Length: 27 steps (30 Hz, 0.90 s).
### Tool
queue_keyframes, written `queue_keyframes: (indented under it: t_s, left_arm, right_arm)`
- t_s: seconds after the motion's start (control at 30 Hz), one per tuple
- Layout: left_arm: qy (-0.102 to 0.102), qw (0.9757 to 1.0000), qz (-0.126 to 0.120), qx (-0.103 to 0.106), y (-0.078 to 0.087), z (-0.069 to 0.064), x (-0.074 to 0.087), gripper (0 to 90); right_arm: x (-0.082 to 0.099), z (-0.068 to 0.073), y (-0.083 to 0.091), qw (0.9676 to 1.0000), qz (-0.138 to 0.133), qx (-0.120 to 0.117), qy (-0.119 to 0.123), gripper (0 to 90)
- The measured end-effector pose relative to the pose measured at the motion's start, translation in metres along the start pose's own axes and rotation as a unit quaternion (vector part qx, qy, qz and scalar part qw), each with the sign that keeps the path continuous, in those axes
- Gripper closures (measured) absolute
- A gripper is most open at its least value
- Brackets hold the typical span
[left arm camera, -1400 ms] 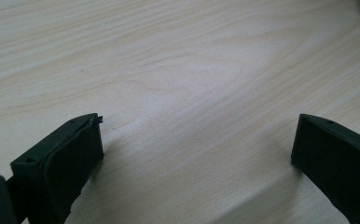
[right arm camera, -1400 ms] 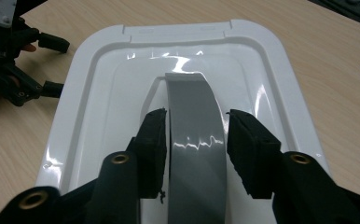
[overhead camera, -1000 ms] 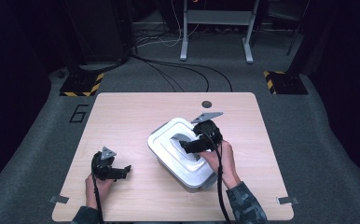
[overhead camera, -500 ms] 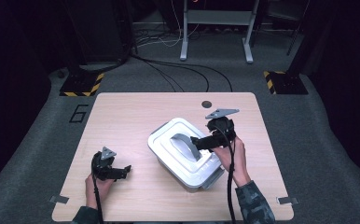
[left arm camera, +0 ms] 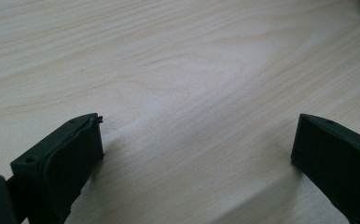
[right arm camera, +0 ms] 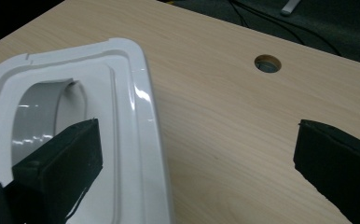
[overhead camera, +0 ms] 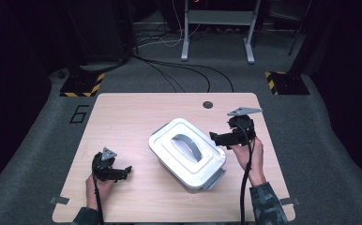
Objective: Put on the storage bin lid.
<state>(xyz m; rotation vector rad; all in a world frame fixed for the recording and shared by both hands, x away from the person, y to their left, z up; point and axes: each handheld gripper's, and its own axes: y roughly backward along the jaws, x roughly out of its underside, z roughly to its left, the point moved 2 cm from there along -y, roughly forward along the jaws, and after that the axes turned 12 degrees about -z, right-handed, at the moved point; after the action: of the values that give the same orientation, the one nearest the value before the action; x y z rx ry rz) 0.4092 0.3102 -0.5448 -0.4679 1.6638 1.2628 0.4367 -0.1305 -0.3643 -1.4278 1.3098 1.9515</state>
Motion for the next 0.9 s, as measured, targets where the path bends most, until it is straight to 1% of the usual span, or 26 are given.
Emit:
queue_keyframes:
  t_s: [0.03, 0.13, 0.23, 0.27, 0.3, 0.4, 0.43, 0.53, 0.7, 0.83, 0.9]
  left_arm:
    - [-0.001, 1.0, 0.001, 0.001, 0.0, 0.0, 0.0, 1.7]
    - [-0.003, 1.0, 0.001, 0.0, 0.0, 0.0, 0.0, 1.7]
    - [-0.002, 1.0, 0.001, 0.001, 0.0, 0.0, 0.0, 1.7]
    - [-0.002, 1.0, 0.001, 0.001, 0.0, 0.0, 0.0, 1.7]
    - [-0.001, 1.0, 0.001, 0.0, 0.0, 0.0, 0.0, 1.7]
    - [-0.003, 1.0, 0.001, 0.001, 0.0, 0.0, 0.0, 1.7]
    - [0.0, 1.0, 0.0, 0.001, 0.0, 0.0, 0.0, 1.7]
    - [-0.003, 1.0, 0.001, 0.001, 0.0, 0.0, 0.0, 1.7]
    - [-0.001, 1.0, 0.0, 0.0, 0.0, 0.0, 0.0, 1.7]
    - [-0.004, 1.0, 0.001, 0.001, 0.0, 0.0, 0.0, 1.7]
    - [-0.002, 1.0, 0.0, 0.0, 0.0, 0.0, 0.0, 1.7]
  right_arm:
    - [0.002, -0.004, 0.001, 1.0, 0.0, 0.005, -0.005, 0.7]
    - [0.006, -0.015, 0.003, 0.9998, 0.003, 0.018, -0.009, 0.7]
    - [0.013, -0.029, 0.004, 0.9994, 0.006, 0.029, -0.019, 0.7]
    - [0.013, -0.029, 0.004, 0.9994, 0.006, 0.029, -0.019, 0.7]
    - [0.019, -0.038, 0.004, 0.9989, 0.008, 0.035, -0.029, 0.8]
    - [0.027, -0.048, 0.004, 0.9986, 0.01, 0.036, -0.039, 0.8]
    - [0.031, -0.052, 0.004, 0.9982, 0.011, 0.038, -0.045, 0.7]
    - [0.04, -0.058, 0.003, 0.9976, 0.013, 0.043, -0.052, 0.6]
    - [0.061, -0.069, -0.002, 0.9963, 0.028, 0.055, -0.06, 0.7]
    - [0.076, -0.076, -0.005, 0.995, 0.03, 0.059, -0.074, 0.7]
    - [0.081, -0.078, -0.006, 0.9946, 0.032, 0.062, -0.076, 0.6]
